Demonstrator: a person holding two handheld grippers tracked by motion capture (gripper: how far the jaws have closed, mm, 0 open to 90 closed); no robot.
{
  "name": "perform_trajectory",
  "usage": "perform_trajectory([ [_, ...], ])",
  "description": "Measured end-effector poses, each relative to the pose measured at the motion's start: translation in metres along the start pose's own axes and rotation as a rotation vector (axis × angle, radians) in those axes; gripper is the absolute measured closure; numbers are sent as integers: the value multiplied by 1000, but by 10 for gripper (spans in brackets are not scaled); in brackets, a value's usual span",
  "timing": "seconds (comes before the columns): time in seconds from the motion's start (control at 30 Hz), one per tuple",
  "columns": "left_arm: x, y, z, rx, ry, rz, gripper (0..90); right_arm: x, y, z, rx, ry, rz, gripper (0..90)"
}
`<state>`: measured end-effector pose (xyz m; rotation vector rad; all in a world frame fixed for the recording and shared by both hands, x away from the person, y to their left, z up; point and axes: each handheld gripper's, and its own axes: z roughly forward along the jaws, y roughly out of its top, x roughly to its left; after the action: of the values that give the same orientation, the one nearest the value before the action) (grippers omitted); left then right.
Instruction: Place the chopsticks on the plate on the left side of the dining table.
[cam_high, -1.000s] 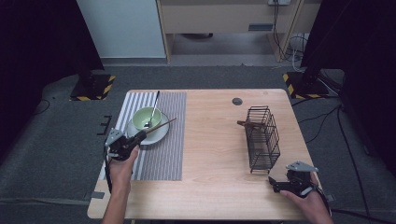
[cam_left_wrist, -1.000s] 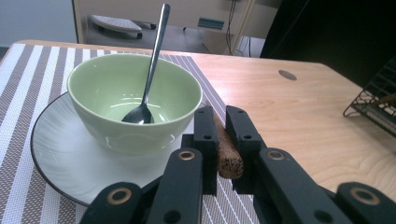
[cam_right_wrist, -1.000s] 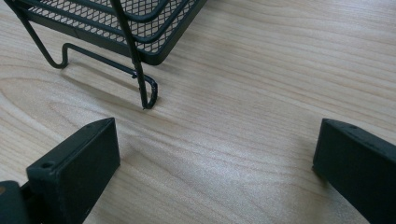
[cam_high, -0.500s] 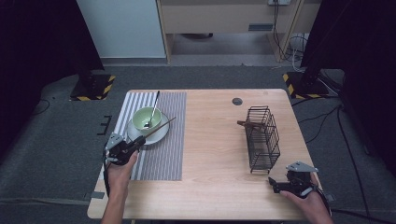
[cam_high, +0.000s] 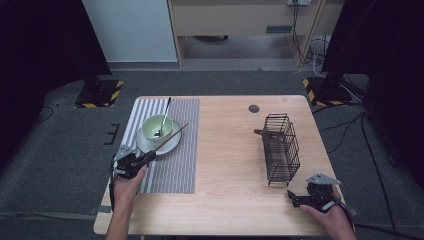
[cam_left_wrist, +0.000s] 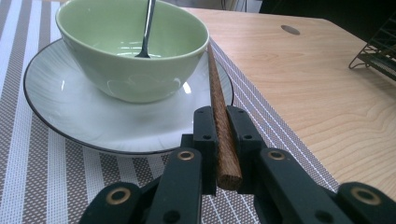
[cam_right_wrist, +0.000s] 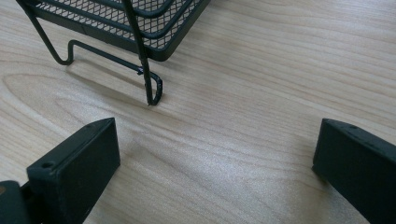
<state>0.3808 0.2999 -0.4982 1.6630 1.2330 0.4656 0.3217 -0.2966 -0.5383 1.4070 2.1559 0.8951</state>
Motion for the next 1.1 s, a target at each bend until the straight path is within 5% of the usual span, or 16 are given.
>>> perform_trajectory([
  [1.1, 12, -15, 12, 170, -33, 3, 825, 1, 0, 0, 0, 4, -1, 7],
])
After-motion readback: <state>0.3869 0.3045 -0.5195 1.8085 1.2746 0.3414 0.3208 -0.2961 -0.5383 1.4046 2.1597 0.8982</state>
